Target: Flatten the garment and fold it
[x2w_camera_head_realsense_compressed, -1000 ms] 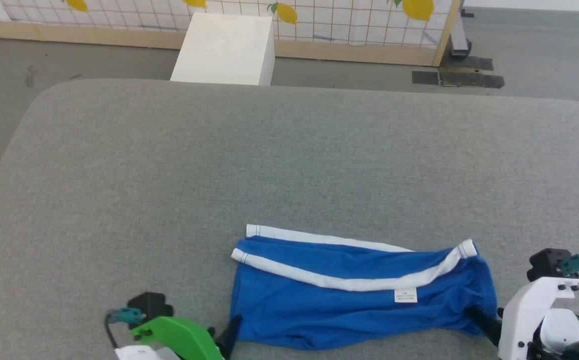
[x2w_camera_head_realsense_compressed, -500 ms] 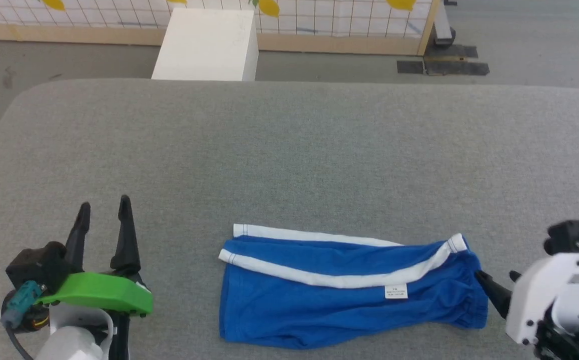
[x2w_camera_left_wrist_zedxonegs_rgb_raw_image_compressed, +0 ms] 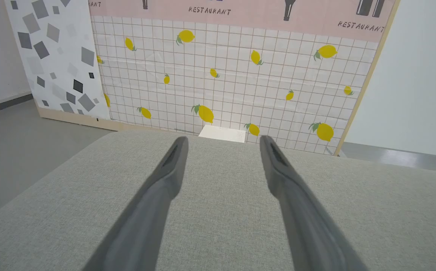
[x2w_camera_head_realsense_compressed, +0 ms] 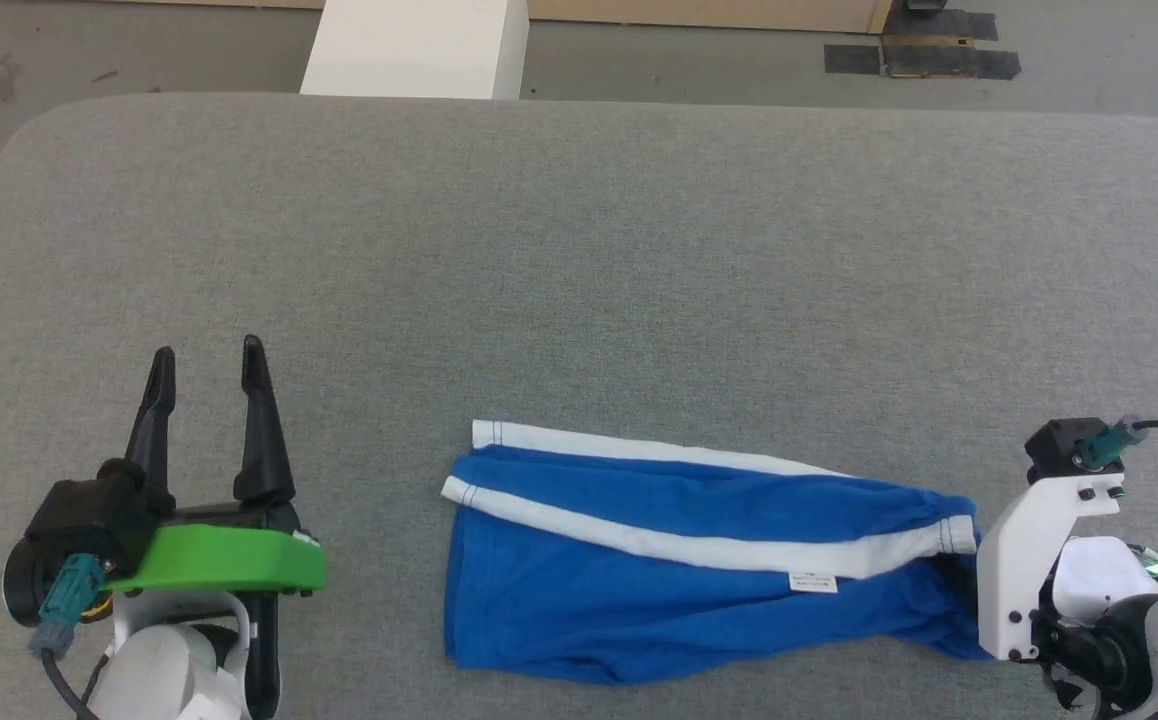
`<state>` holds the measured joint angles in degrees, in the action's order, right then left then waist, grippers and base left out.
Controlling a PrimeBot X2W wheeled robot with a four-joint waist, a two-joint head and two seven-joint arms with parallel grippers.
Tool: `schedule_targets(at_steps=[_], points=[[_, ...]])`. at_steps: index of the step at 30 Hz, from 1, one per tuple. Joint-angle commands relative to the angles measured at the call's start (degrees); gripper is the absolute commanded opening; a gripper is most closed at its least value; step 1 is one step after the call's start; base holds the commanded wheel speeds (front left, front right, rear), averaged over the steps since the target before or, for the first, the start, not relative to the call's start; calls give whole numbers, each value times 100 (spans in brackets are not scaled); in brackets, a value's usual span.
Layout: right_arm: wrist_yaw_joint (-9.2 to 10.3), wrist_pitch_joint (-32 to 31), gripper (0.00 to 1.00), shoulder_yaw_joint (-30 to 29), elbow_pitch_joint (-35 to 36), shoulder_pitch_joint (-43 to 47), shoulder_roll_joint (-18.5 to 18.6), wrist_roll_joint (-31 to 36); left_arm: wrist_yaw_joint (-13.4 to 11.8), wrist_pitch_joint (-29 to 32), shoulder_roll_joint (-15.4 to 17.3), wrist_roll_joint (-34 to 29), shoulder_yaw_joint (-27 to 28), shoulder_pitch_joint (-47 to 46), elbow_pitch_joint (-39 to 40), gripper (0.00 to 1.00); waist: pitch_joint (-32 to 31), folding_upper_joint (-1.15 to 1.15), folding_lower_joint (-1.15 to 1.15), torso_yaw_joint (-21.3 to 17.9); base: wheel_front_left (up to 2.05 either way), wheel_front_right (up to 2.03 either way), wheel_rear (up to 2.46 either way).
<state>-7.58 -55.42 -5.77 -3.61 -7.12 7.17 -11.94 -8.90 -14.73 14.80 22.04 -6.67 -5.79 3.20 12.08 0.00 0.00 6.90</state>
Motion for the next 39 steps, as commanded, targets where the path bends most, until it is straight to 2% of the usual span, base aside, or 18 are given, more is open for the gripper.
schedule_targets(at_steps=[1,2,6,9,12,17,21,25,29,32,36,39], points=[[9,-86,34,46,-196,16,23,-84,76,-26,-71,-106,79,32,-10,100,3,0,0,11,0,0,0],[9,-82,0,53,-215,6,50,-132,118,-26,-115,-127,122,47,-25,100,-4,0,0,9,0,0,0],[9,-53,0,-105,-242,-83,231,-344,291,-26,-291,-210,283,91,-78,100,-53,0,0,-8,0,0,0],[9,-126,0,-397,-248,-186,551,-380,395,-26,-390,-279,381,101,-115,100,-95,0,0,-19,0,0,0],[9,-244,0,-807,-341,-282,922,-261,482,-27,-473,-340,460,115,-146,100,-130,0,0,-23,0,0,0],[9,-399,0,-1307,-584,-467,1224,79,589,-27,-577,-410,523,173,-234,100,-176,0,0,-38,0,0,0],[9,-625,0,-1165,-474,-506,1342,257,648,-27,-655,-449,561,230,-292,100,-261,0,0,-26,0,0,0],[9,-1138,0,-758,194,-345,1438,8,688,-27,-702,-477,620,312,-322,100,-389,0,0,-22,0,0,0],[9,-1837,0,-541,1190,-63,1255,-442,710,-27,-733,-502,681,427,-314,100,-528,0,0,-39,0,0,0],[9,-2230,0,-364,1822,150,951,-749,723,-27,-764,-524,707,503,-294,100,-595,0,0,-49,0,0,0],[9,-2304,0,23,2143,207,525,-1001,744,-27,-816,-548,711,553,-279,100,-619,0,0,-42,0,0,0],[9,-2113,0,388,2022,126,180,-1044,779,-27,-854,-566,687,546,-288,100,-620,0,0,11,0,0,0]])
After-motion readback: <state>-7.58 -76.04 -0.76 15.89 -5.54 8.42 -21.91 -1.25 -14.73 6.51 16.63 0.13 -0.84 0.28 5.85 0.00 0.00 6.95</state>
